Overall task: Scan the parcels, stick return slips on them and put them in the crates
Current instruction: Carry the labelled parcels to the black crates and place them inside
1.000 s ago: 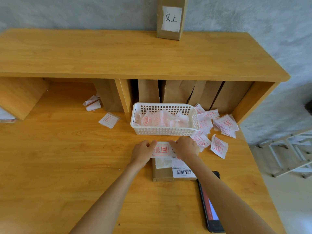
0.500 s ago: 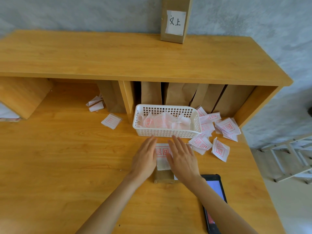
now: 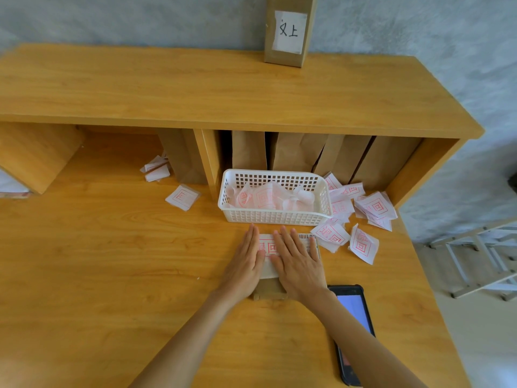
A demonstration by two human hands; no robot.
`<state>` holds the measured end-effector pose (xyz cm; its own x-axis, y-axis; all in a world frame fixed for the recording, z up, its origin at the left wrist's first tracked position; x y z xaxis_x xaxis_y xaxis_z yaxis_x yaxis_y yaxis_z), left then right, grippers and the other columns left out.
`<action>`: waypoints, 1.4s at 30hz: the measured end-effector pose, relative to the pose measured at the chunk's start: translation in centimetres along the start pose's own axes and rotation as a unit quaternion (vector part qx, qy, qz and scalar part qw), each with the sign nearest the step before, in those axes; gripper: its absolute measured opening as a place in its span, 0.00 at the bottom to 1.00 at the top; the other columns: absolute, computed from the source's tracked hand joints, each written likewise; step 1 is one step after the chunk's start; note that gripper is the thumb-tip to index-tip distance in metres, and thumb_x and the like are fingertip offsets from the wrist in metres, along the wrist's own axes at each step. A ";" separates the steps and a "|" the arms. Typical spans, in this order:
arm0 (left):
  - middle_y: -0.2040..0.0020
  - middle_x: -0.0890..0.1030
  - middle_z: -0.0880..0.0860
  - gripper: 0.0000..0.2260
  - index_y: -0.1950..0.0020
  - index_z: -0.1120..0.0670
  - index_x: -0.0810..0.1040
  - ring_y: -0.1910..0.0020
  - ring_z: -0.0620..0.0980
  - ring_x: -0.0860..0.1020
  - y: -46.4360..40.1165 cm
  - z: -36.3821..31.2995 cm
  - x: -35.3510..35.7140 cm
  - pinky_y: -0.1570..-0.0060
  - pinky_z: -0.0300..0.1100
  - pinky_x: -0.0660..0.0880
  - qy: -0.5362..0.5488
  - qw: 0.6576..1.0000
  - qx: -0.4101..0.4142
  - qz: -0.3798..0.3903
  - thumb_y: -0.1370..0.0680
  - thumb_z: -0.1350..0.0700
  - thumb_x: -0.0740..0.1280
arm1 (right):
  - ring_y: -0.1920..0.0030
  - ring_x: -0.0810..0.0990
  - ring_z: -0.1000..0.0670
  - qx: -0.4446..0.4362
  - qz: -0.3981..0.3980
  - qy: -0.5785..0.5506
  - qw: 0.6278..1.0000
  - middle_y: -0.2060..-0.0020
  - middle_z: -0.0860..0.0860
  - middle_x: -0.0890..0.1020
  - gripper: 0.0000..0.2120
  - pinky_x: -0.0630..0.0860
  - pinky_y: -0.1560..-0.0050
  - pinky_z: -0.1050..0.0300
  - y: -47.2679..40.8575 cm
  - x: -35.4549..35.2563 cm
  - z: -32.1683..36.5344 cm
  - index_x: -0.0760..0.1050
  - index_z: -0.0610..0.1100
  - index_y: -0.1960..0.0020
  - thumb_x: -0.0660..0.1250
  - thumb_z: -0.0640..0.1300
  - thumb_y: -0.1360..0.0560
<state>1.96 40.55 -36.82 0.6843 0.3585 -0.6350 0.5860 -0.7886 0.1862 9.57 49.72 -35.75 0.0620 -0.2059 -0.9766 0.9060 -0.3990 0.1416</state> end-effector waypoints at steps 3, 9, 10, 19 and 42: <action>0.21 0.41 0.44 0.27 0.21 0.50 0.37 0.23 0.39 0.44 0.4 0.9 0.1 0.28 0.32 0.50 0.071 0.997 -0.040 0.009 0.16 0.46 0.46 | 0.26 0.31 0.51 0.025 -0.001 0.005 1.000 0.25 0.55 0.35 0.38 0.27 0.28 0.46 0.5 -0.2 -1.4 0.31 0.55 0.25 0.14 0.64 0.33; 0.21 0.43 0.45 0.26 0.20 0.52 0.40 0.23 0.40 0.45 0.5 1.1 -0.4 0.29 0.31 0.49 0.047 0.997 -0.054 0.001 0.16 0.46 0.45 | 0.26 0.31 0.52 0.055 -0.007 -0.006 0.998 0.26 0.54 0.34 0.39 0.29 0.28 0.44 0.7 -0.7 -2.4 0.29 0.55 0.26 0.13 0.64 0.35; 0.21 0.43 0.45 0.26 0.20 0.53 0.40 0.23 0.41 0.45 0.5 1.1 -0.7 0.29 0.31 0.47 0.027 0.998 -0.053 -0.011 0.15 0.47 0.45 | 0.25 0.32 0.51 0.058 -0.009 -0.006 0.998 0.25 0.53 0.35 0.38 0.30 0.28 0.44 0.7 -0.8 -2.2 0.31 0.54 0.25 0.13 0.64 0.34; 0.24 0.36 0.42 0.23 0.21 0.52 0.42 0.24 0.41 0.35 0.3 -0.6 0.2 0.25 0.37 0.38 -0.182 0.981 0.062 -0.006 0.15 0.51 0.45 | 0.28 0.68 0.45 0.018 -0.021 -0.002 1.000 0.29 0.46 0.71 0.28 0.59 0.29 0.37 0.5 0.0 1.2 0.66 0.46 0.27 0.38 0.54 0.17; 0.27 0.66 0.50 0.18 0.27 0.55 0.68 0.31 0.48 0.69 0.9 0.2 -3.6 0.40 0.38 0.70 -0.043 0.983 -0.077 -0.159 0.17 0.54 0.59 | 0.23 0.53 0.45 0.137 -0.047 -0.074 0.987 0.23 0.47 0.58 0.28 0.48 0.23 0.44 1.8 -3.1 -5.6 0.56 0.46 0.23 0.47 0.59 0.18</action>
<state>-0.12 38.47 -34.56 0.4212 0.5253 -0.7393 0.8273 -0.5566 0.0759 13.38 54.66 -33.36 -0.0974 -0.2766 -0.9561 0.7560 -0.6453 0.1097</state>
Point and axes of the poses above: each hand's wrist, its own y-axis away from the middle knuckle, its own x-axis out of the palm, z = x × y, the point moved 7 cm from there along -y, towards the middle knuckle
